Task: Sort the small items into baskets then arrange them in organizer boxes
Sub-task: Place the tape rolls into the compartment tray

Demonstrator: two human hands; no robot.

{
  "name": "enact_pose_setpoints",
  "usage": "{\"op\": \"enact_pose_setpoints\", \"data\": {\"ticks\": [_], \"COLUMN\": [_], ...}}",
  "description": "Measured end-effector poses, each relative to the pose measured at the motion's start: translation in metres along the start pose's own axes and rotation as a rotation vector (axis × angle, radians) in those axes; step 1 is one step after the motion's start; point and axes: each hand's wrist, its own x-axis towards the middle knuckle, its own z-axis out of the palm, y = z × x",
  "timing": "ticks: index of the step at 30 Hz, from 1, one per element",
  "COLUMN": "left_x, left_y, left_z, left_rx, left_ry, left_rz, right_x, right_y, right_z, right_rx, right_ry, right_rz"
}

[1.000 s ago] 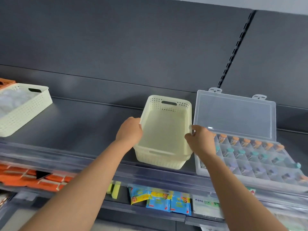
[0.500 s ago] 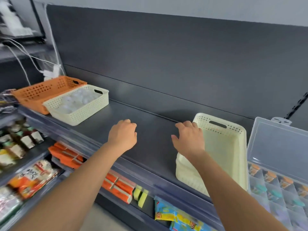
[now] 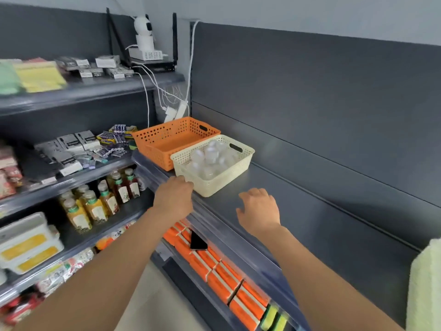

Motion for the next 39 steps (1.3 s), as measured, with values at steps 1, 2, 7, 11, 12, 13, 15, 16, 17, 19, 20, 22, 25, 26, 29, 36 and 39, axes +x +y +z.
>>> {"op": "enact_pose_setpoints", "data": {"ticks": [1, 2, 7, 11, 12, 13, 15, 16, 17, 19, 20, 22, 25, 26, 29, 36, 39], "left_x": [0.007, 0.014, 0.054, 0.090, 0.099, 0.108, 0.122, 0.129, 0.135, 0.145, 0.150, 0.156, 0.163, 0.166, 0.168, 0.151, 0.136], "left_y": [-0.014, -0.028, -0.080, -0.100, -0.102, -0.103, -0.104, -0.103, -0.101, -0.097, -0.095, -0.091, -0.086, -0.084, -0.080, -0.066, -0.050], "left_z": [0.000, 0.001, 0.009, 0.022, 0.025, 0.028, 0.034, 0.036, 0.039, 0.044, 0.047, 0.052, 0.058, 0.059, 0.061, 0.046, 0.031], "left_rx": [-0.005, -0.007, -0.080, -0.200, -0.230, -0.257, -0.296, -0.312, -0.330, -0.349, -0.342, -0.333, -0.337, -0.330, -0.333, -0.475, -0.532], "left_ry": [-0.004, -0.007, -0.025, -0.030, -0.022, -0.014, -0.004, 0.002, 0.010, 0.053, 0.076, 0.083, 0.019, 0.005, 0.001, -0.031, -0.011], "left_rz": [0.002, 0.006, 0.007, -0.021, -0.029, -0.037, -0.054, -0.062, -0.076, -0.119, -0.130, -0.124, -0.075, -0.063, -0.044, 0.103, 0.193], "right_x": [0.011, 0.022, 0.069, 0.104, 0.113, 0.122, 0.139, 0.146, 0.151, 0.156, 0.156, 0.155, 0.148, 0.145, 0.133, 0.082, 0.047], "right_y": [-0.011, -0.020, -0.053, -0.058, -0.056, -0.055, -0.051, -0.049, -0.048, -0.045, -0.042, -0.034, -0.023, -0.021, -0.021, -0.023, -0.024], "right_z": [0.004, 0.008, 0.025, 0.037, 0.040, 0.042, 0.048, 0.051, 0.054, 0.058, 0.060, 0.059, 0.056, 0.055, 0.054, 0.035, 0.019], "right_rx": [-0.004, -0.004, 0.045, 0.208, 0.279, 0.354, 0.495, 0.548, 0.586, 0.626, 0.631, 0.616, 0.575, 0.566, 0.551, 0.490, 0.467], "right_ry": [-0.011, -0.021, -0.014, -0.077, -0.116, -0.156, -0.203, -0.206, -0.205, -0.188, -0.171, -0.122, -0.031, -0.004, 0.068, 0.164, 0.238], "right_rz": [0.010, 0.021, 0.134, 0.443, 0.516, 0.575, 0.651, 0.679, 0.702, 0.721, 0.731, 0.762, 0.791, 0.790, 0.770, 0.837, 0.894]}}
